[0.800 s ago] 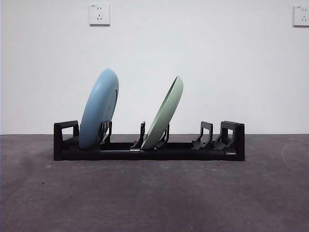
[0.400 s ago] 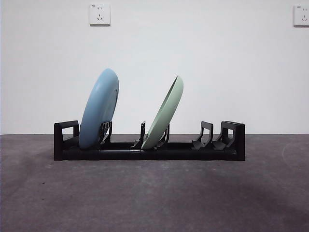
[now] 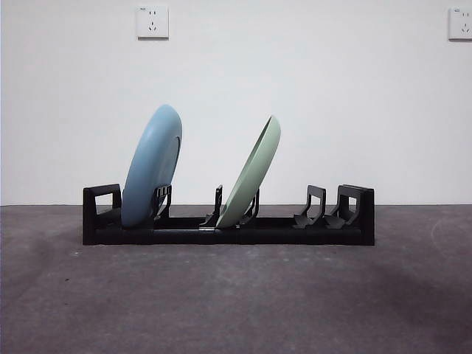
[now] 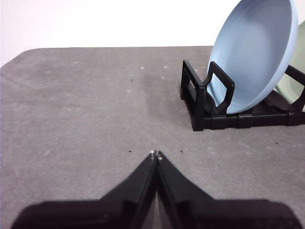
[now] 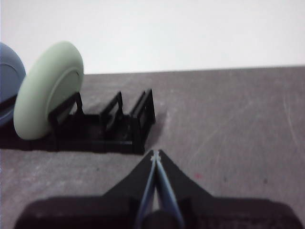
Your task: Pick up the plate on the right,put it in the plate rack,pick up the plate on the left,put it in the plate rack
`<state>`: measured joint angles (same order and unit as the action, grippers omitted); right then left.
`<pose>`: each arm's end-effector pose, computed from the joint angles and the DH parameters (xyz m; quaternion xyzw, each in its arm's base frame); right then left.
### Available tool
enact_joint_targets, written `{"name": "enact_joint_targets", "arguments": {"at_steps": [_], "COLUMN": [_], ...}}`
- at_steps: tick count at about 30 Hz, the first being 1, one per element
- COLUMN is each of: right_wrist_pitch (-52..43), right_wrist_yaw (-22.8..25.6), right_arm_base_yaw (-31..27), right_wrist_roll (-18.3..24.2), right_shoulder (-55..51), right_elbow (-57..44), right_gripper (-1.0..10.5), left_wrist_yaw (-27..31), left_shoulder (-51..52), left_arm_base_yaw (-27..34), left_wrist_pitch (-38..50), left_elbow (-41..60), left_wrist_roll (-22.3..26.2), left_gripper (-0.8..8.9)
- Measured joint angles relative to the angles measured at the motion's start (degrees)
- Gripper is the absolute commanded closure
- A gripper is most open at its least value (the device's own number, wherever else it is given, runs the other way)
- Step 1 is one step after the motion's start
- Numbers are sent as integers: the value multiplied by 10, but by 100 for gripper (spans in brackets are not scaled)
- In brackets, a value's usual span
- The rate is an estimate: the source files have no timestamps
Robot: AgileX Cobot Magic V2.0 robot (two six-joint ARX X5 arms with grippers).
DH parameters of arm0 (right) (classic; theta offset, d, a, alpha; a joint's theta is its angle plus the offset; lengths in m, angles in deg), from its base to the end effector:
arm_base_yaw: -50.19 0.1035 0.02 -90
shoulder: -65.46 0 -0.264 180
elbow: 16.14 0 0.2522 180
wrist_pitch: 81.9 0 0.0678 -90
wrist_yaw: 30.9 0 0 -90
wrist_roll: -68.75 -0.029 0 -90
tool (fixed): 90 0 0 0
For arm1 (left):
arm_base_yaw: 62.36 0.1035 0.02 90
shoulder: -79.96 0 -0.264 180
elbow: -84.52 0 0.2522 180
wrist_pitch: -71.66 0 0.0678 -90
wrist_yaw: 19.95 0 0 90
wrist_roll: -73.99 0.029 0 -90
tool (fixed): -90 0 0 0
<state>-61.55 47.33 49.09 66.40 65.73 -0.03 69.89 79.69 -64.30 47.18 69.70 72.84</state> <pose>0.0946 0.0041 0.1660 0.0248 0.0410 0.0921 0.9946 0.0954 -0.0033 0.1514 -0.0087 0.0867 -0.0174 0.9960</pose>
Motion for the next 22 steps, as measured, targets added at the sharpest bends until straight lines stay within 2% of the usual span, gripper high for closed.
{"name": "enact_joint_targets", "arguments": {"at_steps": [22], "right_wrist_pitch": [24], "right_wrist_yaw": [2], "right_arm_base_yaw": [0], "right_wrist_roll": [-20], "right_shoulder": [0], "right_elbow": [-13], "right_gripper": [946], "left_wrist_yaw": [0], "left_shoulder": [0], "left_arm_base_yaw": [0], "left_wrist_pitch": [0], "left_elbow": [0], "left_wrist_roll": [0], "left_gripper": [817]}}
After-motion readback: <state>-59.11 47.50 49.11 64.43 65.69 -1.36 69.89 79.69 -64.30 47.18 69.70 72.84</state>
